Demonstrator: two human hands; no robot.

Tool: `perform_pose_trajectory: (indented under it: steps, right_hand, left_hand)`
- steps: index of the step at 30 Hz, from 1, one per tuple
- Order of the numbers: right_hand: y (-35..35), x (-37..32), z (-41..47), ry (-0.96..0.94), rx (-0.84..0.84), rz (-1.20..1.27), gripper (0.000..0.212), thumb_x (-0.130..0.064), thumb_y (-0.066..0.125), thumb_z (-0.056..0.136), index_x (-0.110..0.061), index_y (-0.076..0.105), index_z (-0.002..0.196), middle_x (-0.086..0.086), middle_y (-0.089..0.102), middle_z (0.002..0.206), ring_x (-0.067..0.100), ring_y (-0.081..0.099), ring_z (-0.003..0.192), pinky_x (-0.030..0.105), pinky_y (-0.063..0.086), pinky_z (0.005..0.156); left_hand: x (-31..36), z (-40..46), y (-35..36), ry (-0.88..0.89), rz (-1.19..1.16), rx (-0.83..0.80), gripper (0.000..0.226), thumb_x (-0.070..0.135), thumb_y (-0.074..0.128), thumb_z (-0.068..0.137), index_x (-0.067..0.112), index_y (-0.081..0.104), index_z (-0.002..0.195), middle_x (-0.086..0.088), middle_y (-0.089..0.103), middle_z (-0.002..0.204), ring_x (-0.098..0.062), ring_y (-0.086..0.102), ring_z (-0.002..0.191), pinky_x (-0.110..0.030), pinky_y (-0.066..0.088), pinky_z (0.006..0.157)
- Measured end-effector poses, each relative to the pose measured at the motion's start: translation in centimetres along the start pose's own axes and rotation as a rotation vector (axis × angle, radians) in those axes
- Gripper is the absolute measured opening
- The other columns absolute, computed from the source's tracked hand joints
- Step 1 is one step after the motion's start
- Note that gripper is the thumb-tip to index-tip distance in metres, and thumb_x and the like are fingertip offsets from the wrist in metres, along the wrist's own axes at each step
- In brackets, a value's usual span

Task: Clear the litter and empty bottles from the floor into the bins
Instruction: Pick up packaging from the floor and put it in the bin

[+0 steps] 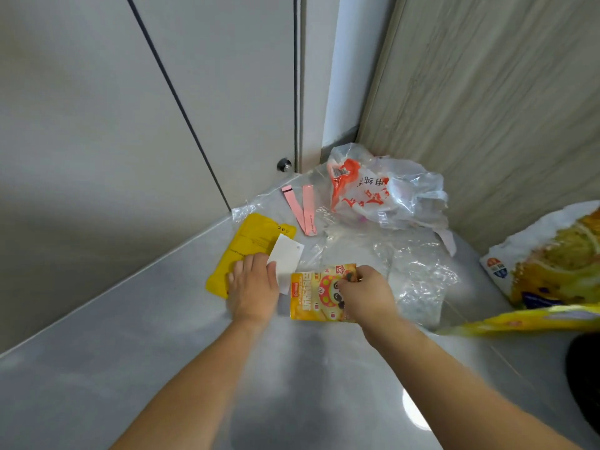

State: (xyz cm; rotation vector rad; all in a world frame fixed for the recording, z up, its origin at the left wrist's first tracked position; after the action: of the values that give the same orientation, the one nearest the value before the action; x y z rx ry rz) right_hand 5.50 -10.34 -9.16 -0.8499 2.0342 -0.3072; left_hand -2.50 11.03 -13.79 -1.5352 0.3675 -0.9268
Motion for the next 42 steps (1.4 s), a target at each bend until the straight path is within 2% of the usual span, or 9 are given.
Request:
perform_pose_trajectory:
  steps: [8, 14, 18, 22, 27, 30, 35, 38, 42]
  right_hand:
    - [-11.0, -2.6, -5.5, -0.167, 0.104, -0.064, 0.015, -0.009, 0.045, 0.085, -0.009, 0.059, 0.089, 0.011, 0.063, 0.085, 0.031, 0.062, 0.082, 0.041, 0.053, 0.074]
    - [-21.2, -4.5, -9.8, -0.305, 0.168, -0.125, 0.017, -0.006, 0.047, 0.086, -0.011, 0.049, 0.070, 0.005, 0.050, 0.066, 0.020, 0.046, 0.058, 0.028, 0.036, 0.051]
    - [-29.2, -5.8, -12.3, -0.331, 0.188, -0.413, 0.021, -0.003, 0.042, 0.095, -0.011, 0.060, 0.102, 0.005, 0.060, 0.096, 0.021, 0.058, 0.098, 0.029, 0.045, 0.084]
    - [-39.8, -3.0, -13.5, -0.202, 0.254, -0.185, 0.031, -0.007, 0.040, 0.097, 0.009, 0.057, 0.119, 0.020, 0.062, 0.103, 0.038, 0.055, 0.115, 0.029, 0.043, 0.063]
    - [-50.6, 3.7, -14.7, -0.102, 0.483, -0.023, 0.028, -0.009, 0.043, 0.097, 0.000, 0.058, 0.119, 0.014, 0.061, 0.122, 0.030, 0.058, 0.114, 0.030, 0.046, 0.078]
    - [-53.2, 7.4, -15.2, 0.000, 0.585, -0.419, 0.029, -0.009, 0.043, 0.097, -0.004, 0.057, 0.122, 0.006, 0.061, 0.123, 0.023, 0.059, 0.113, 0.026, 0.045, 0.084]
    - [-52.6, 12.6, -13.6, 0.051, 0.486, -0.023, 0.031, -0.006, 0.046, 0.093, 0.001, 0.058, 0.120, 0.016, 0.061, 0.122, 0.029, 0.060, 0.107, 0.029, 0.048, 0.074]
    - [-52.6, 13.1, -12.9, 0.010, 0.554, 0.073, 0.017, -0.010, 0.046, 0.092, -0.002, 0.061, 0.095, 0.017, 0.061, 0.100, 0.024, 0.052, 0.079, 0.025, 0.038, 0.057]
    - [-50.8, 10.4, -11.8, -0.048, 0.544, 0.001, 0.027, -0.014, 0.046, 0.089, -0.016, 0.037, 0.063, 0.008, 0.048, 0.074, 0.027, 0.049, 0.082, 0.039, 0.049, 0.082]
  left_hand:
    - [7.0, -0.9, -6.1, 0.023, -0.481, -0.060, 0.017, 0.029, 0.044, 0.102, 0.016, 0.050, 0.093, -0.009, 0.062, 0.082, -0.036, 0.058, 0.077, -0.044, 0.047, 0.063]
    - [19.9, -2.2, -14.9, 0.217, -0.736, -0.063, 0.013, 0.022, 0.042, 0.102, 0.015, 0.053, 0.099, 0.001, 0.057, 0.089, -0.022, 0.055, 0.084, -0.033, 0.040, 0.068]
    - [28.7, -4.6, -18.1, 0.297, -0.813, -0.140, 0.014, 0.025, 0.039, 0.098, 0.019, 0.052, 0.094, -0.001, 0.057, 0.086, -0.028, 0.057, 0.086, -0.049, 0.051, 0.077]
    - [37.2, -8.4, -20.0, 0.425, -0.869, -0.219, 0.016, 0.027, 0.039, 0.095, 0.020, 0.053, 0.095, 0.000, 0.059, 0.088, -0.027, 0.055, 0.084, -0.044, 0.047, 0.072]
    - [47.0, -13.6, -20.8, 0.575, -0.794, -0.262, 0.016, 0.019, 0.039, 0.099, 0.015, 0.054, 0.097, 0.003, 0.056, 0.084, -0.018, 0.051, 0.077, -0.037, 0.043, 0.067]
    - [51.2, -16.7, -19.6, 0.614, -0.667, -0.278, 0.020, 0.022, 0.036, 0.099, 0.015, 0.054, 0.095, 0.002, 0.053, 0.082, -0.021, 0.051, 0.077, -0.037, 0.045, 0.068]
    - [55.8, -20.8, -15.6, 0.625, -0.339, -0.342, 0.025, 0.024, 0.031, 0.100, 0.020, 0.056, 0.101, -0.003, 0.060, 0.104, -0.030, 0.053, 0.105, -0.043, 0.037, 0.097]
    - [56.8, -22.7, -12.5, 0.571, -0.055, -0.453, 0.032, 0.031, 0.035, 0.099, 0.023, 0.058, 0.118, -0.006, 0.050, 0.125, -0.030, 0.036, 0.121, -0.043, 0.031, 0.099]
    - [56.6, -22.6, -11.9, 0.577, -0.017, -0.479, 0.037, 0.027, 0.038, 0.094, 0.030, 0.048, 0.130, -0.004, 0.038, 0.138, -0.028, 0.028, 0.127, -0.040, 0.027, 0.102]
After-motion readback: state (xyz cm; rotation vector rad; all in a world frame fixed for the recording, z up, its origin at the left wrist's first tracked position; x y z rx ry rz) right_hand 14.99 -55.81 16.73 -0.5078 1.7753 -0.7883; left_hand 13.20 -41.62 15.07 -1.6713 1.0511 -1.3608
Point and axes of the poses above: each hand's wrist, its own z-axis towards the middle knuckle, its own y-axis out of the palm, x = y × z, the point moved 9 cm from there along z, towards the middle knuckle
